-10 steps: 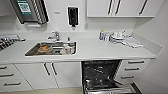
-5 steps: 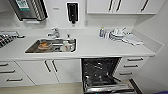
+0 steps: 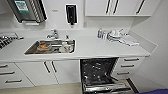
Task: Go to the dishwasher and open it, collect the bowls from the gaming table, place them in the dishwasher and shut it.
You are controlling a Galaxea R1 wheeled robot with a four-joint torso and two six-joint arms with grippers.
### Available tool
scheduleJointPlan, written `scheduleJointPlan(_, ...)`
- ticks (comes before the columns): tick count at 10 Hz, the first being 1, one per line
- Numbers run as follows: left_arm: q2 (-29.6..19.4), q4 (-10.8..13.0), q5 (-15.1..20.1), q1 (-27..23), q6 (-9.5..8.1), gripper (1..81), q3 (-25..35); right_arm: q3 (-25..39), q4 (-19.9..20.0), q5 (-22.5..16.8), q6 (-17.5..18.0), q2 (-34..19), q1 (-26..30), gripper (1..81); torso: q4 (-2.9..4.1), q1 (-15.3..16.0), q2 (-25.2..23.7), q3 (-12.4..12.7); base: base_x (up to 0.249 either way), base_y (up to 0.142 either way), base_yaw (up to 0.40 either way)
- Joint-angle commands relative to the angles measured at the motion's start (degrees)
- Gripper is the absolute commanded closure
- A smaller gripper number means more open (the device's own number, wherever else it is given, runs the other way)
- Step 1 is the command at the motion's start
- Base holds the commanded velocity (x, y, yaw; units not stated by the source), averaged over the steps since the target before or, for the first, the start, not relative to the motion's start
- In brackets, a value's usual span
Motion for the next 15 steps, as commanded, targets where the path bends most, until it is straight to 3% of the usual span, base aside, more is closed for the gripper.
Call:
scheduleJointPlan(1, -1.7, -0.4, 3.8, -1.4, 0.20, 1.0, 0.6, -1.5, 0.2, -1.1, -0.2, -1.7, 1.0, 1.0, -2.09, -3.6, 5.5, 5.3, 0.000, 0.000, 0.000)
scheduleJointPlan(2, -1.7, -0.4, 3.8, -1.4, 0.20, 1.0, 0.5, -1.5, 0.0, -1.2, -0.2, -1.6, 1.0, 1.0, -6.77, -11.9, 18.5, 17.7, 0.000, 0.000, 0.000)
scheduleJointPlan(3, -1.6, -0.5, 3.8, -1.4, 0.20, 1.0, 0.5, -1.5, -0.1, -1.2, -0.2, -1.5, 1.0, 1.0, -3.17, -6.0, 9.1, 8.8, 0.000, 0.000, 0.000)
scheduleJointPlan(4, -1.5, -0.5, 3.8, -1.4, 0.20, 1.0, -0.1, -1.5, -0.2, -1.3, -0.3, -1.4, 1.1, 1.0, -3.90, -7.4, 11.4, 11.0, 0.000, 0.000, 0.000)
scheduleJointPlan(5, -1.1, -0.7, 3.8, -1.4, 0.11, 1.0, -0.9, -1.5, -0.3, -1.2, -0.3, -1.4, 1.3, 1.0, -3.83, -8.7, 13.4, 12.6, 0.000, 0.000, 0.000)
scheduleJointPlan(6, -0.2, -1.5, 3.8, -1.4, 0.11, 1.0, -2.6, -1.5, -0.5, -1.2, -0.3, -1.3, 1.4, 1.0, -2.91, -10.2, 15.6, 9.5, 0.000, 0.000, 0.000)
scheduleJointPlan(9, 1.1, -1.6, 3.8, -1.4, 0.11, 1.0, -4.3, -1.5, -0.9, -1.5, 0.1, -1.1, 2.1, 1.0, -3.30, -13.3, 20.3, 11.9, 0.000, 0.000, 0.000)
scheduleJointPlan(10, 1.2, -1.6, 3.8, -1.4, 0.11, 1.0, -4.3, -1.8, -0.9, -1.5, 0.1, -0.8, 2.0, 1.0, -1.48, -14.5, 22.1, 12.0, 0.000, 0.000, 0.000)
scheduleJointPlan(11, 1.1, -1.6, 3.8, -1.4, 0.19, 1.0, -4.3, -2.2, -0.9, -1.5, 0.1, -0.6, 2.2, 1.0, 2.35, -15.8, 24.2, 12.1, 0.000, 0.000, 0.000)
scheduleJointPlan(12, 1.1, -1.7, 3.8, -1.4, 0.11, 1.0, -4.3, -2.2, -0.9, -1.5, 0.1, -0.5, 2.3, 1.0, 2.86, -16.7, 25.8, 12.1, 0.000, 0.000, 0.000)
scheduleJointPlan(13, 1.0, -1.7, 3.9, -1.4, 0.19, 1.0, -4.3, -2.2, -1.0, -1.5, 0.1, -0.5, 2.4, 1.0, 4.15, -17.7, 27.3, 12.1, 0.000, 0.000, 0.000)
scheduleJointPlan(14, 0.9, -1.7, 3.9, -1.4, 0.11, 1.0, -4.3, -2.2, -1.0, -1.4, 0.1, -0.5, 2.4, 1.0, 0.22, -18.8, 29.0, 12.1, 0.000, 0.000, 0.000)
scheduleJointPlan(15, 1.0, -1.7, 3.9, -1.4, 0.11, 1.0, -4.3, -2.2, -0.7, -1.5, 0.0, -0.6, 2.5, 1.0, 1.83, -19.9, 30.6, 12.1, 0.000, 0.000, 0.000)
